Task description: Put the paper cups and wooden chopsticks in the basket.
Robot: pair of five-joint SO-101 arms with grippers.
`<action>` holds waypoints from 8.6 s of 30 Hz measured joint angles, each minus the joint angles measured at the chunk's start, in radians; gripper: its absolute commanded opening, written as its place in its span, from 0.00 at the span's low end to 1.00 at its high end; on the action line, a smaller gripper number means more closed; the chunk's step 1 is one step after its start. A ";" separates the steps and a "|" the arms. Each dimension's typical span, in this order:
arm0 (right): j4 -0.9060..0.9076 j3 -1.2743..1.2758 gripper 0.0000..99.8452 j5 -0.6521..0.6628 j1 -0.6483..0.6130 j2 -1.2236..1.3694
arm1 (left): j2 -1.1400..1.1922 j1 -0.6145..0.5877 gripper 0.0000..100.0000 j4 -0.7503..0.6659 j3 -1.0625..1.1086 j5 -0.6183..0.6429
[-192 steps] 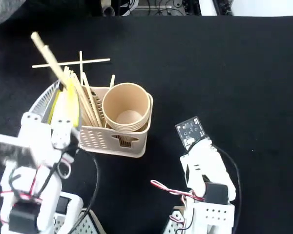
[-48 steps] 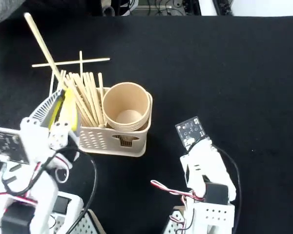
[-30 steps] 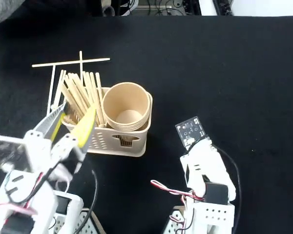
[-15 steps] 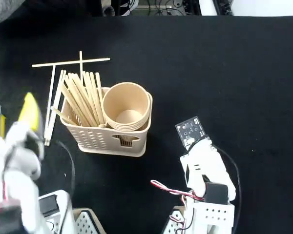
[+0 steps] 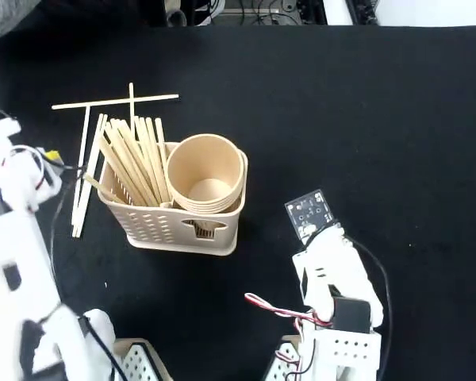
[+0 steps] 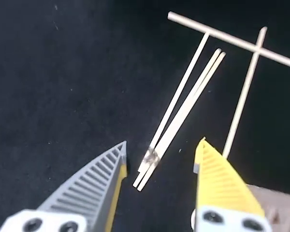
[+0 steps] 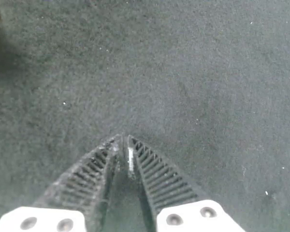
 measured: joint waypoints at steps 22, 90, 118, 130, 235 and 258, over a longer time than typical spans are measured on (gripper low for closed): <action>0.000 0.000 0.01 0.000 0.000 0.000 | 0.752 0.138 0.22 -0.038 -0.344 -0.094; 0.000 0.000 0.01 0.000 0.000 0.000 | -0.381 0.143 0.03 -0.178 -0.063 0.058; 0.000 0.000 0.01 0.000 0.000 0.000 | -0.815 0.655 0.04 -0.150 0.230 -0.002; 0.000 0.000 0.01 0.000 0.000 0.000 | -0.985 0.655 0.21 -0.152 0.460 0.081; 0.008 0.000 0.01 0.000 -0.015 0.000 | 0.491 -0.005 0.03 0.582 -0.736 0.190; 0.008 0.000 0.01 0.000 -0.015 0.000 | -0.723 0.288 0.03 -0.287 -0.032 0.249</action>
